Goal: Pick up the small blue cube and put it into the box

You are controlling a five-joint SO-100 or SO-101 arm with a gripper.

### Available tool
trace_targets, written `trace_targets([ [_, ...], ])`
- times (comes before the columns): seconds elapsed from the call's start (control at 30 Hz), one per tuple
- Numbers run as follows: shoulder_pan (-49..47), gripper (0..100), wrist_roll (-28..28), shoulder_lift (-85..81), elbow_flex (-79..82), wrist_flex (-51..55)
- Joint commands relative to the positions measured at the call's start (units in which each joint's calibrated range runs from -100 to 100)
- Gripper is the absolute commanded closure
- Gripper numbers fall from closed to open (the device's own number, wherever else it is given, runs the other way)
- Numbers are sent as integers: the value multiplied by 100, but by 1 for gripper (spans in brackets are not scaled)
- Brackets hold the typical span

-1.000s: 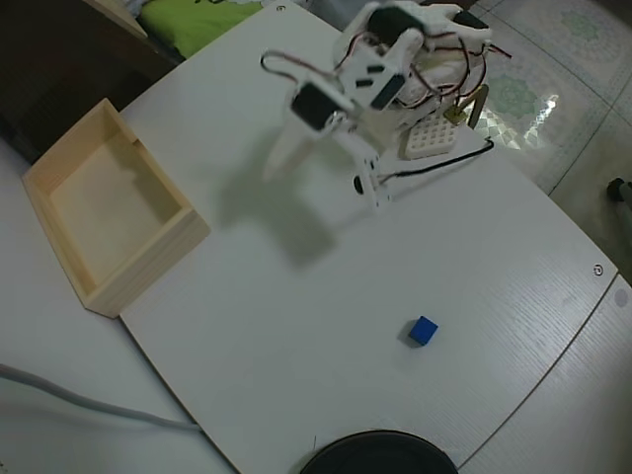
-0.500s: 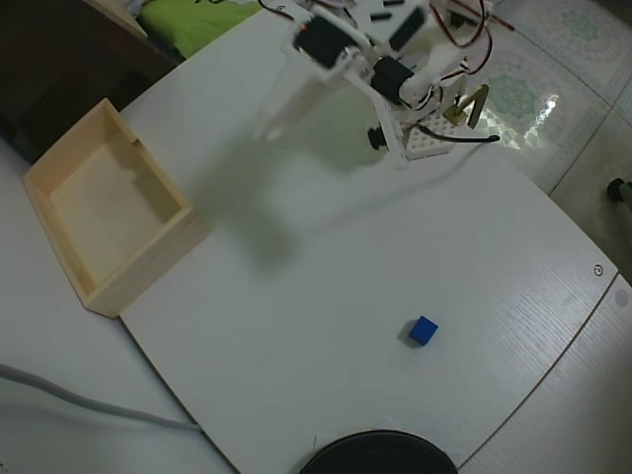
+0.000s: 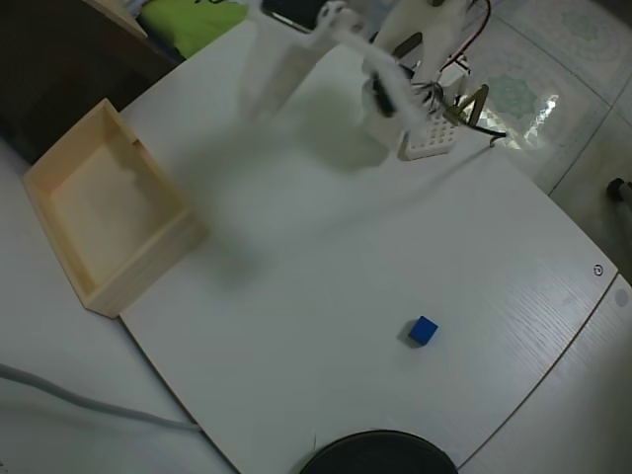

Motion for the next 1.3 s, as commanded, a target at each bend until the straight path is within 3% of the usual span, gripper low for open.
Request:
trace_targets([
  [0.0, -505, 90, -49, 415, -1131, 598],
  [0.13, -1206, 90, -309, 550, -1348, 759],
  [0.37, -2230, 90, -491, 609, -353, 717],
  [0.53, -2223, 85, -486, 618, 244, 147],
  [0.9, -2216, 85, -486, 618, 2244, -1603],
  [1.0, -2275, 80, -533, 660, 2724, -1985],
  [1.27, -2282, 78, -496, 1852, 2552, -1900],
])
